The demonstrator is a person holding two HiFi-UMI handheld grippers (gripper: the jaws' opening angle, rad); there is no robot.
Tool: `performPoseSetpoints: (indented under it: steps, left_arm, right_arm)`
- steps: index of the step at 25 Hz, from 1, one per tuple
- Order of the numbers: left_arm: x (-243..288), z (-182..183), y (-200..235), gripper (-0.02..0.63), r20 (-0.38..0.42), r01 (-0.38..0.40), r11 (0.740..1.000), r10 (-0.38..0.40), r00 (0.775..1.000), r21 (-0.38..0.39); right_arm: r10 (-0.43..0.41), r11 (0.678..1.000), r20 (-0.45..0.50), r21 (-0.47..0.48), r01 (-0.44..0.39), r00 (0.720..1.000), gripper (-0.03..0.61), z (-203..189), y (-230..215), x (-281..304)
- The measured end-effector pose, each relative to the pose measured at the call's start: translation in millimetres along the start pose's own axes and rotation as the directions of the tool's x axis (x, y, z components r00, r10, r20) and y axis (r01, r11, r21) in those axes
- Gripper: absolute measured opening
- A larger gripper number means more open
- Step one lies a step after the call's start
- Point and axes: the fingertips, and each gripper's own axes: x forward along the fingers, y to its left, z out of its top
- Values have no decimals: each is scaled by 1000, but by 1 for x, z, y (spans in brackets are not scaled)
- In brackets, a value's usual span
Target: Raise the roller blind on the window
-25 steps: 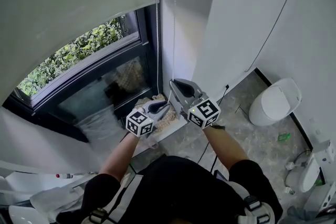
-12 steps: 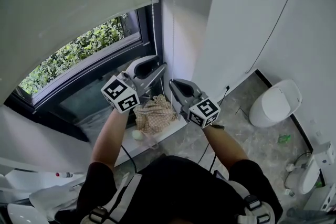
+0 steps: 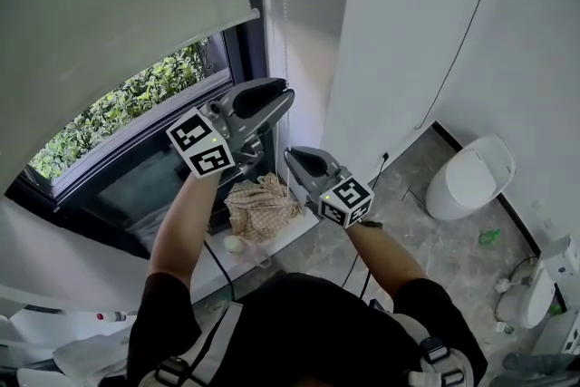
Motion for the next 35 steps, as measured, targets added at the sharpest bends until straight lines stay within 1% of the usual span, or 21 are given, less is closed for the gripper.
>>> performPoseSetpoints:
  steps: [2, 4, 5, 7, 10, 11, 13, 15, 16, 17, 19, 20, 21, 22, 24, 25, 26, 28, 30, 32, 35]
  left_arm:
    - [3, 8, -2, 73, 9, 12, 999, -12, 1000, 31]
    - [5, 11, -3, 28, 0, 11, 998, -11, 1000, 56]
    - [4, 11, -1, 24, -2, 5, 998, -5, 1000, 58]
    - [1, 10, 3, 18, 18, -16, 999, 15, 1000, 29]
    - [-5, 10, 7, 17, 68, -29, 999, 31, 997, -32]
    - [-5, 9, 6, 17, 71, -31, 999, 33, 997, -36]
    - [-7, -2, 3, 17, 32, -39, 999, 40, 999, -18]
    - [-12, -27, 1, 17, -41, -53, 999, 53, 998, -1]
    - [-16, -44, 1, 17, -80, -62, 998, 62, 995, -3]
    - [-23, -65, 1, 17, -118, -72, 997, 70, 991, -15]
    - [-38, -108, 1, 17, -186, -94, 994, 83, 979, -53]
    - [-45, -125, 2, 17, -204, -109, 991, 92, 975, -72]
    - [-52, -136, 3, 17, -204, -126, 988, 105, 973, -93]
    - [-57, -140, 4, 17, -195, -143, 983, 120, 974, -111]
    - [-63, -139, 7, 17, -191, -170, 979, 147, 971, -109]
    - [-63, -137, 9, 17, -201, -177, 980, 156, 967, -92]
    - [-63, -136, 10, 17, -211, -181, 980, 161, 964, -79]
    - [-65, -136, 12, 17, -208, -185, 979, 164, 964, -85]
    - [-67, -135, 12, 17, -184, -191, 975, 169, 968, -110]
    - [-70, -134, 12, 17, -166, -192, 973, 171, 971, -126]
    - [-73, -132, 9, 17, -164, -184, 975, 162, 973, -125]
  right_arm:
    - [3, 1000, -1, -9, -3, 1000, 5, 0, 1, 0]
    - [3, 1000, 0, -11, -3, 1000, 5, 0, 0, 0]
    - [1, 1000, 1, -9, -1, 1000, 5, -1, -1, 0]
    - [-2, 1000, 7, -3, 2, 1000, 5, -1, -2, -1]
    - [5, 1000, 13, 7, -5, 1000, 5, -1, -2, -2]
    - [12, 1000, 9, 10, -12, 1000, 5, -3, 0, -2]
    - [25, 1000, -19, 16, -24, 1000, 5, -15, 5, -2]
    - [25, 999, -81, 32, -22, 996, 5, -41, 8, -3]
    - [22, 999, -129, 42, -17, 991, 4, -60, 8, -4]
    - [21, 999, -188, 51, -11, 982, 3, -81, 9, -6]
    - [30, 998, -314, 67, -10, 949, 3, -126, 11, -11]
    - [38, 997, -361, 71, -13, 932, 4, -143, 13, -14]
    - [45, 997, -388, 74, -17, 920, 5, -153, 15, -17]
    - [50, 997, -397, 77, -21, 917, 6, -156, 17, -20]
    - [55, 997, -378, 72, -30, 924, 15, -146, 16, -23]
    - [56, 997, -356, 63, -35, 933, 59, -134, 14, -23]
    - [52, 998, -322, 52, -37, 945, 80, -119, 10, -22]
    - [39, 999, -220, 34, -32, 975, 81, -74, 0, -18]
    - [41, 999, -96, 16, -39, 995, 80, -20, -4, -11]
    - [68, 998, 11, -18, -68, 998, 80, 34, -1, -1]
    - [114, 993, 95, -53, -109, 989, 80, 96, 4, 17]
